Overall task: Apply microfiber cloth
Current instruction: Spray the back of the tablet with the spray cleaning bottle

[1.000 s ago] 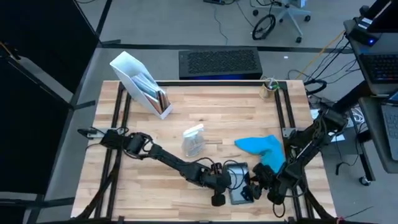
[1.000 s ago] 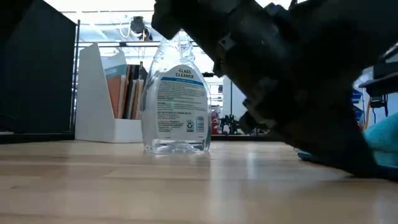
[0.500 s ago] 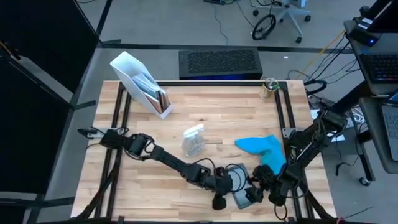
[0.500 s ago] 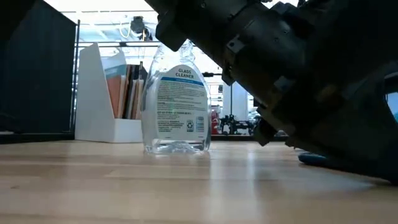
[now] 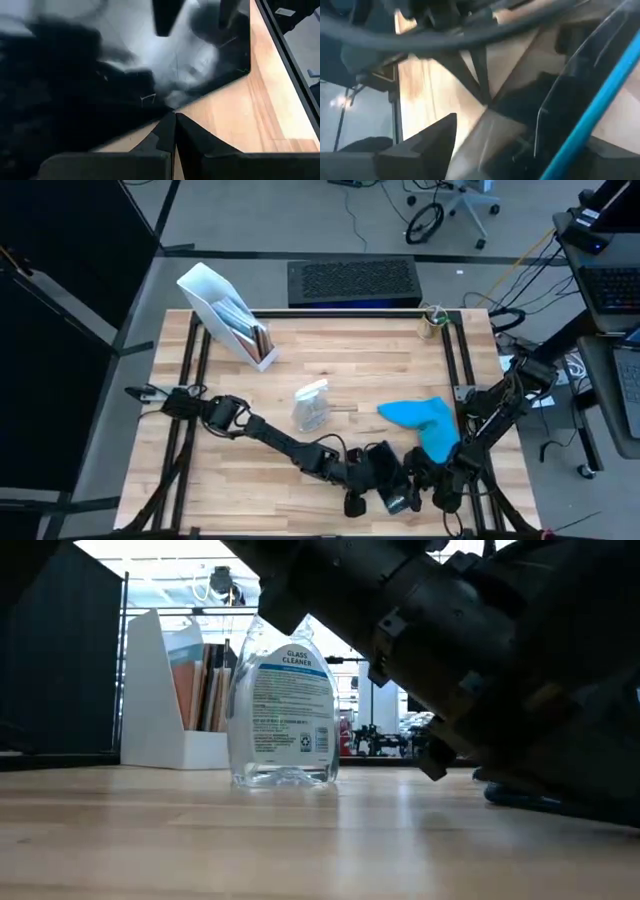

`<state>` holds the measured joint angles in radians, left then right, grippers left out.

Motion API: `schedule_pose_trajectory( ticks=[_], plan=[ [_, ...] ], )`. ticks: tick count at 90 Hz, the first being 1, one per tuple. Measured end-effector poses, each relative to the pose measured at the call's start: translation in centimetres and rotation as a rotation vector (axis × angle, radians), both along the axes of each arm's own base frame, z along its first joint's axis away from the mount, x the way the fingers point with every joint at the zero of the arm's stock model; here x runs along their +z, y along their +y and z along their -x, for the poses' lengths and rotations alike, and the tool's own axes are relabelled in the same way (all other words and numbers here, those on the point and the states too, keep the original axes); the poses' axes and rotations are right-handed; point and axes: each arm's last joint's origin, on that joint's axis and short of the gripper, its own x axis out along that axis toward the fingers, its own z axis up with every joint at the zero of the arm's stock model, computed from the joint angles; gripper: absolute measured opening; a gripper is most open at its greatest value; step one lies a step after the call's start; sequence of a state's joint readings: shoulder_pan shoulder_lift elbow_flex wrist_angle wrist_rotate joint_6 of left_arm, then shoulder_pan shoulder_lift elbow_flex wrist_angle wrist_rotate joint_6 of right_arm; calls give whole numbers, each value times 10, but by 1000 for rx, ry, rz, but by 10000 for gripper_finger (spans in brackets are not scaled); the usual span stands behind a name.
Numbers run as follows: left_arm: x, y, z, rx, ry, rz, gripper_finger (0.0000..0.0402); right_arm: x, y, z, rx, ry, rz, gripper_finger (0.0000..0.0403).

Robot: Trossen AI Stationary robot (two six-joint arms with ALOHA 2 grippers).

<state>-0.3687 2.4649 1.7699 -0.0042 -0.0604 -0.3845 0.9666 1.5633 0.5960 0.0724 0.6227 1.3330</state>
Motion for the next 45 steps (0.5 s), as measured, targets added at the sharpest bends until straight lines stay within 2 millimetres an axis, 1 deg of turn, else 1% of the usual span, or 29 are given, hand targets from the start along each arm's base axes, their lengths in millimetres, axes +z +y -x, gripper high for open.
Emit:
schedule_pose_trajectory(
  ticks=[8,16,20,26,31,35,41,45],
  plan=[
    [0,0,0,3,-3,-5,0,-1,-2,-2,50,21,32,191],
    [0,0,0,-11,5,2,0,-2,-3,-4,111,33,84,139],
    [6,0,1,-33,17,24,0,-1,-4,-5,136,37,93,111],
    [15,-2,6,-54,53,36,0,2,-4,-7,170,57,58,69],
    [27,-8,12,-86,62,46,0,5,-5,-8,229,77,61,38],
    [37,-12,17,-99,73,42,0,8,-7,-9,274,85,77,21],
    [59,-18,24,-111,62,40,0,14,-11,-9,348,82,119,16],
    [74,-18,27,-100,37,37,0,17,-14,-10,378,73,154,16]
  ],
)
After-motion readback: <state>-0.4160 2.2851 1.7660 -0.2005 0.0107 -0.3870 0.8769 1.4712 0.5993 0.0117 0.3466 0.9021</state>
